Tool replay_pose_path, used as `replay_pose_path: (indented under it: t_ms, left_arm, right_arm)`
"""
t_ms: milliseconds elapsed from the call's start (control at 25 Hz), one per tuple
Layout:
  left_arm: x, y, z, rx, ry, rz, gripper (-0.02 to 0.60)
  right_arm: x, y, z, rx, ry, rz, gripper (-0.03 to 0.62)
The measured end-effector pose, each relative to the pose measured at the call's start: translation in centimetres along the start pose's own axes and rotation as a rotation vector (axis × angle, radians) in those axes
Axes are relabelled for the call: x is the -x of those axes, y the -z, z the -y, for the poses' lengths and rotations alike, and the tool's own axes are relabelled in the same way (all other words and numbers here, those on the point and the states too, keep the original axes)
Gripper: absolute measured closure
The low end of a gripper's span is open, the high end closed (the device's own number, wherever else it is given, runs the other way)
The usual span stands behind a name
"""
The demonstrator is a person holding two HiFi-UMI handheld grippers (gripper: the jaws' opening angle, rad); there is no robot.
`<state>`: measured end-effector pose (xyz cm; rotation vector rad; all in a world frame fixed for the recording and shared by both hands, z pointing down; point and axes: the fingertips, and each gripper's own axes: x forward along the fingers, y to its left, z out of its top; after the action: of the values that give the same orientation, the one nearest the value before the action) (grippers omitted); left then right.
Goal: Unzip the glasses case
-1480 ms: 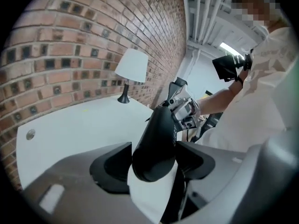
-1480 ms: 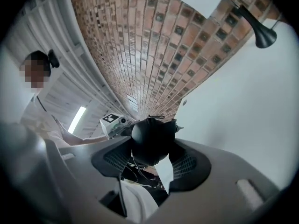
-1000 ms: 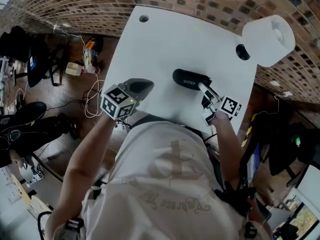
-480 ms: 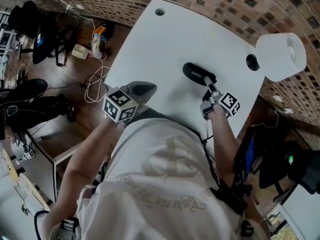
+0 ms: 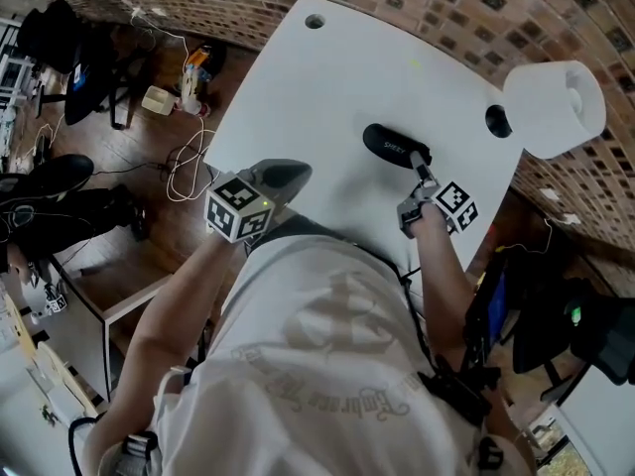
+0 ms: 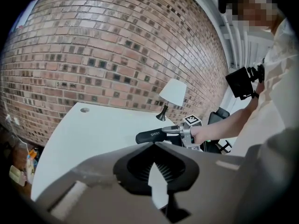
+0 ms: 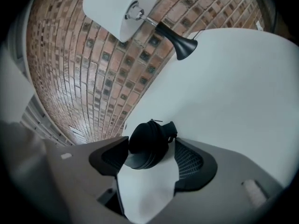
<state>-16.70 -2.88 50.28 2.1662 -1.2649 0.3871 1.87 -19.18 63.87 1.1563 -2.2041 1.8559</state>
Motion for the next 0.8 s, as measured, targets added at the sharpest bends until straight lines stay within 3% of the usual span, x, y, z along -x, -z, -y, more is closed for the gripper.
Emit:
replay_pose_path:
  t_ms: [200, 480, 600, 800]
  left_arm:
    - [-1.3, -0.1, 1.2, -0.003, 0.014, -0.001, 0.575]
    - [-3.2, -0.3, 3.0, 0.006, 0.035, 0.020, 0.575]
    - [-2.6, -0.1, 2.9, 0.004, 0.017, 0.019, 0.575]
    - [-4.7, 0.1, 4.9, 0.002, 0.041, -0.001, 0.575]
  right_arm:
    - [2.5, -0.9, 0.6, -0.011, 0.002, 0.044, 0.286]
    - [6.4, -1.6, -0.3, 0.020, -0.072, 0.098, 0.292]
    - [6.9, -0.9, -2.1, 0.068, -0.125, 0.108, 0.341]
    - [10.0, -1.9, -2.0, 0.117, -0.143, 0.148, 0.505]
